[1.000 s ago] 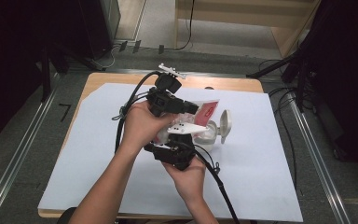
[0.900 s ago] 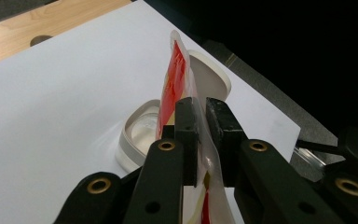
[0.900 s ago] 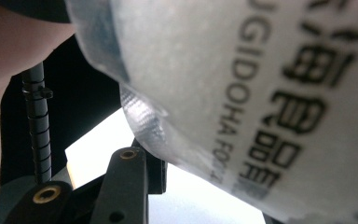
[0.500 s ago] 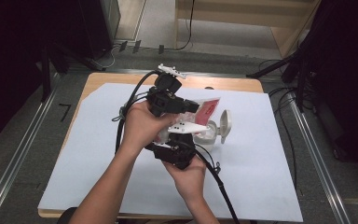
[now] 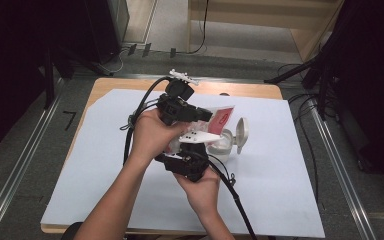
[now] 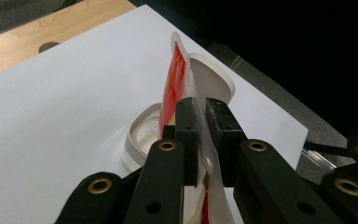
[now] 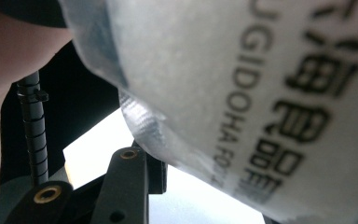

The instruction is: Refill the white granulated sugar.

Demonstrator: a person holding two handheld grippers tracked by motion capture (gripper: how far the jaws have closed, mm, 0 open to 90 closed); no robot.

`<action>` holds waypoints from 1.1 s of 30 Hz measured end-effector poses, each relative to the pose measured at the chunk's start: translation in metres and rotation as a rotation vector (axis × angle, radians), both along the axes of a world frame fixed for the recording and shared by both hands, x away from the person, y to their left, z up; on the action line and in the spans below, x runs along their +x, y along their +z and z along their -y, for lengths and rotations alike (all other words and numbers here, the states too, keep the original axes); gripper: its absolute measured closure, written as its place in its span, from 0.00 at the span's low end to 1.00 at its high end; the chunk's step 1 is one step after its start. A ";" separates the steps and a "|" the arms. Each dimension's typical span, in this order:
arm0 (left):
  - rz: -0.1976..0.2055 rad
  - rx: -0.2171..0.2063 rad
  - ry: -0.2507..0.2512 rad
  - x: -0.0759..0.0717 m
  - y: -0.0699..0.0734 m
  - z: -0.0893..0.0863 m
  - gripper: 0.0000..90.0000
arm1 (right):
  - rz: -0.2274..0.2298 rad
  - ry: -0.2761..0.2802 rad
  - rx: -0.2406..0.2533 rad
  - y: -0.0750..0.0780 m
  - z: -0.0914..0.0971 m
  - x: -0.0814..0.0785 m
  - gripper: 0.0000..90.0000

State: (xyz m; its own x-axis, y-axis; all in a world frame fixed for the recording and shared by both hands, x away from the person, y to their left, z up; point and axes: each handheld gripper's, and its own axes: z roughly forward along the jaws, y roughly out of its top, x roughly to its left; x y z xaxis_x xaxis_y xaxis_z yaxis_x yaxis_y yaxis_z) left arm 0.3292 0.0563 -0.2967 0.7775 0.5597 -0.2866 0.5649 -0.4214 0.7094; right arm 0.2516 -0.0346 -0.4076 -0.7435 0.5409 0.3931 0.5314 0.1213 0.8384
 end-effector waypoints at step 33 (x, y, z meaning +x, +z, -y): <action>0.023 0.007 0.000 -0.004 0.001 0.000 0.94 | 0.016 0.009 0.004 0.000 -0.001 0.000 0.70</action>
